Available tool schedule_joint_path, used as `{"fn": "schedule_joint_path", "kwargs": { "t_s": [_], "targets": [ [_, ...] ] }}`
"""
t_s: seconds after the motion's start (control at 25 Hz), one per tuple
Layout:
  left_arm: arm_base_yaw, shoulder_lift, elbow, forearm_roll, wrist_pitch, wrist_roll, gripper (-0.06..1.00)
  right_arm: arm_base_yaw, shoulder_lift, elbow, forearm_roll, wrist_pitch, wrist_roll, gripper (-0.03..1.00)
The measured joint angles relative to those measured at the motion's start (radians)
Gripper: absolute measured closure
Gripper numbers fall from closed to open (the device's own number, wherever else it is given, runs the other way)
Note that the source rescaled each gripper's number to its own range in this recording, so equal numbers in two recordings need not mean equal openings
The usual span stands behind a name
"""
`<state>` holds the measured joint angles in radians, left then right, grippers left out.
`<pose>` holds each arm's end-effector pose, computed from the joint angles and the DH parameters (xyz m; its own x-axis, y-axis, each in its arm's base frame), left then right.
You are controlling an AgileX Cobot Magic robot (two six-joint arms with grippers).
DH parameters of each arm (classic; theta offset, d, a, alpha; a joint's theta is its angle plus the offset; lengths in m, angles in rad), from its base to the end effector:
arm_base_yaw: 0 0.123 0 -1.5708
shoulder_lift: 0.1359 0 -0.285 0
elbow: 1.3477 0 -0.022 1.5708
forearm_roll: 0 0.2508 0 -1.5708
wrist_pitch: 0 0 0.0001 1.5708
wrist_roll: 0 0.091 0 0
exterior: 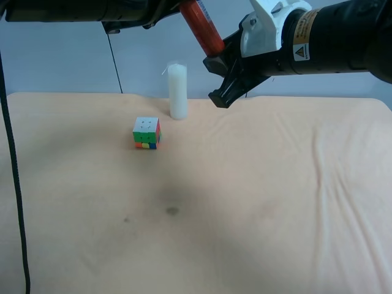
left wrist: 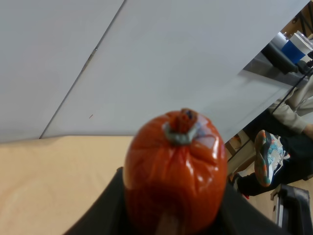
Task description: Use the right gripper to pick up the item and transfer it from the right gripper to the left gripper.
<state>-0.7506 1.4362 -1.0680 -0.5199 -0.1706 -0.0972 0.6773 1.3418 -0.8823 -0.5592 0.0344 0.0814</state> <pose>0.2519 -0.2245 0.3475 -0.4339 -0.3768 -0.8184 0.4512 0.6953 -0.5594 0.2340 0.1859 0.3004 0.0115 -0.5804 -0.8142 -0.6848 0.5888 -0.4294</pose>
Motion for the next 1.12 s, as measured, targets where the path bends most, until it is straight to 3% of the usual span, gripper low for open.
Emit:
{"fn": "schedule_joint_path", "kwargs": {
  "t_s": [1.12],
  "targets": [
    [0.0, 0.0, 0.0, 0.003, 0.001, 0.0, 0.94, 0.0, 0.0, 0.0, 0.0, 0.0, 0.001, 0.96]
  ]
}}
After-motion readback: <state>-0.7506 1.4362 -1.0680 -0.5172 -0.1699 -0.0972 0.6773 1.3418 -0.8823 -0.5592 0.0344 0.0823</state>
